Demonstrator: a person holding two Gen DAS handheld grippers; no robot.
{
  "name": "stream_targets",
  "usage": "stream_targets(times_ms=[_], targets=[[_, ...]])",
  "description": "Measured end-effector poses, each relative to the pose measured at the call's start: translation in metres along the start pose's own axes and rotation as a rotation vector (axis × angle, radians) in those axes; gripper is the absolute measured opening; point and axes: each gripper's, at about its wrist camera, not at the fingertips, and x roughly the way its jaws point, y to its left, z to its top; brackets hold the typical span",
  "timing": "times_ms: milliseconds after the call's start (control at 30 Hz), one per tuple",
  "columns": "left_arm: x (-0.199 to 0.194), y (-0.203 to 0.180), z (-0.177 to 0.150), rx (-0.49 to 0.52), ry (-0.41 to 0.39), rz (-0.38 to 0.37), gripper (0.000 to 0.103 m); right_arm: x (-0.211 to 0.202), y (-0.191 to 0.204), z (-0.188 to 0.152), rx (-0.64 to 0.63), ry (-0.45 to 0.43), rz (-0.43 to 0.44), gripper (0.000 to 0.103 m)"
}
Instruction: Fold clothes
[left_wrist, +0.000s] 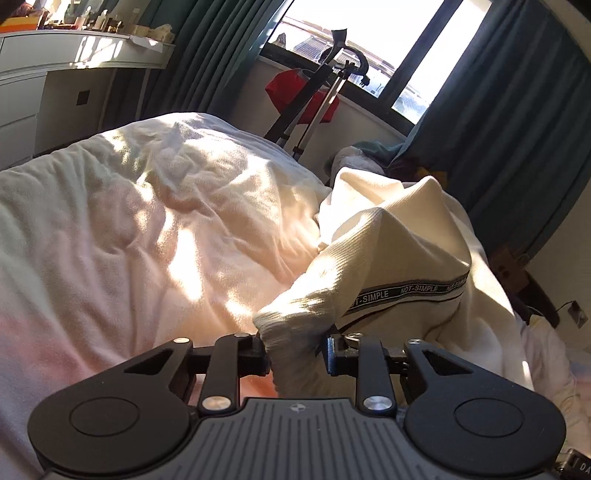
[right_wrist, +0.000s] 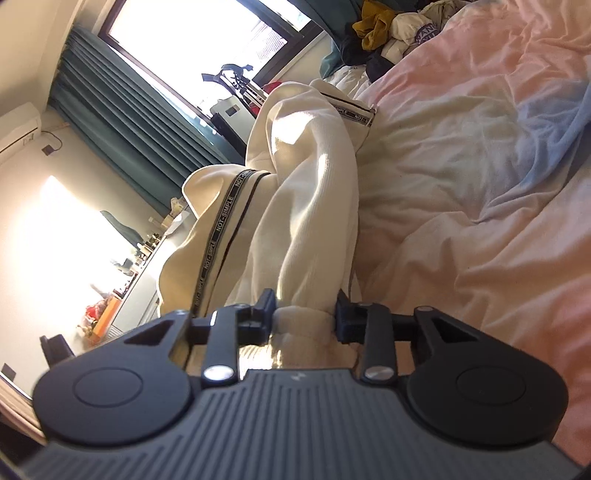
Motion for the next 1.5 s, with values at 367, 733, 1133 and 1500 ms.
stream_targets(times_ms=[367,733,1133,1500], targets=[[-0.095,0.019,0.132,-0.024,-0.163,0.030,0.015,-0.002,0.118,-0.065,-0.055,0.027,0.255,0.029],[-0.091,0.131,0.214,-0.003,-0.203,0.333,0.015,0.084,0.239,-0.127,-0.175,0.206,0.480,0.028],[-0.064,0.219,0.170,-0.001,-0.090,0.330,0.028,0.134,0.226,-0.162,-0.268,0.430,0.420,0.028],[-0.163,0.141,0.107,0.243,-0.191,0.396,0.067,0.053,0.215,-0.131,-0.404,0.396,0.268,0.054]])
